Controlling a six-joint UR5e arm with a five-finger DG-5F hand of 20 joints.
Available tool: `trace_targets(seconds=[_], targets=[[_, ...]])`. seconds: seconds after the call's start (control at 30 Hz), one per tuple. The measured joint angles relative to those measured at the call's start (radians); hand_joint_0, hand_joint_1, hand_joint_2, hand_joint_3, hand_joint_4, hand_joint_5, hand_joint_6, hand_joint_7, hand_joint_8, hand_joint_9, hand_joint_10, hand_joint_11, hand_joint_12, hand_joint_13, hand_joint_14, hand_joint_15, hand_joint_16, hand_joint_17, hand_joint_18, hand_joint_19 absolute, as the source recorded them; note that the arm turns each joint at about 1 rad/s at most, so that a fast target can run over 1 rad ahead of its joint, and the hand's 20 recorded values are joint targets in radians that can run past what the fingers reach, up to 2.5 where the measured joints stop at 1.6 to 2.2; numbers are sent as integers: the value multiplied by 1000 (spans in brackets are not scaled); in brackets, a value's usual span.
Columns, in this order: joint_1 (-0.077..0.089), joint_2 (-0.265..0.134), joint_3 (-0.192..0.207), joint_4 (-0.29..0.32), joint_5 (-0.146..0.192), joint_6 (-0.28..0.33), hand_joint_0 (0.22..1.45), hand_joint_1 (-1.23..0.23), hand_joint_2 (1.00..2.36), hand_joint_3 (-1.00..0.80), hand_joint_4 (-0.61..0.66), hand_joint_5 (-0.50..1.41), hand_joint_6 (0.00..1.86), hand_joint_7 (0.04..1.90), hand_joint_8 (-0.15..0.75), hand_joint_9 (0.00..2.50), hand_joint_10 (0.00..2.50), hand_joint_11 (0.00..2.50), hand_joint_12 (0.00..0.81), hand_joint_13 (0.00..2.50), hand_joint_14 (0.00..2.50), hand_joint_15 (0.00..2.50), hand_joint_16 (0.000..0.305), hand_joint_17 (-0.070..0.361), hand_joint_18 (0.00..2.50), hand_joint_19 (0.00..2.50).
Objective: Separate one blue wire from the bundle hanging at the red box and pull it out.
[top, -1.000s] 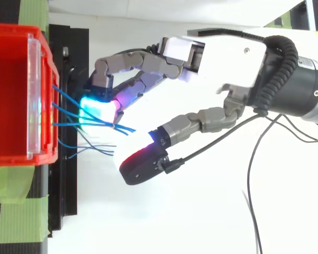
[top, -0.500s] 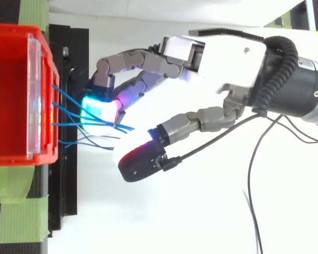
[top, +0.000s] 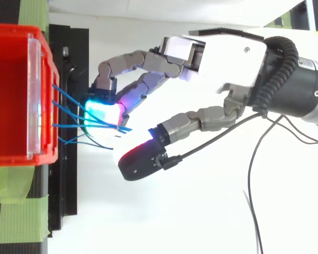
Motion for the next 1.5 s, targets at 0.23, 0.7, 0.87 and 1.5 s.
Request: trace_targets(seconds=[0.23, 0.7, 0.87, 1.5], targets=[[0, 0, 0, 0, 25, 53, 579, -713, 1014, -338, 184, -122, 802, 961, 372, 956, 16, 531, 441, 840, 12, 392, 50, 113, 839, 467], [1, 0, 0, -13, 29, 75, 572, -702, 1019, -231, 166, -137, 881, 900, 378, 972, 17, 557, 445, 850, 12, 411, 51, 115, 850, 476], [2, 0, 0, -19, 29, 82, 563, -687, 1016, -282, 182, -134, 873, 870, 379, 988, 18, 565, 450, 857, 12, 412, 52, 116, 855, 489], [-5, 1, 0, -20, 25, 159, 562, -693, 1015, -279, 180, -136, 864, 908, 377, 990, 19, 575, 455, 865, 12, 424, 53, 119, 864, 492]])
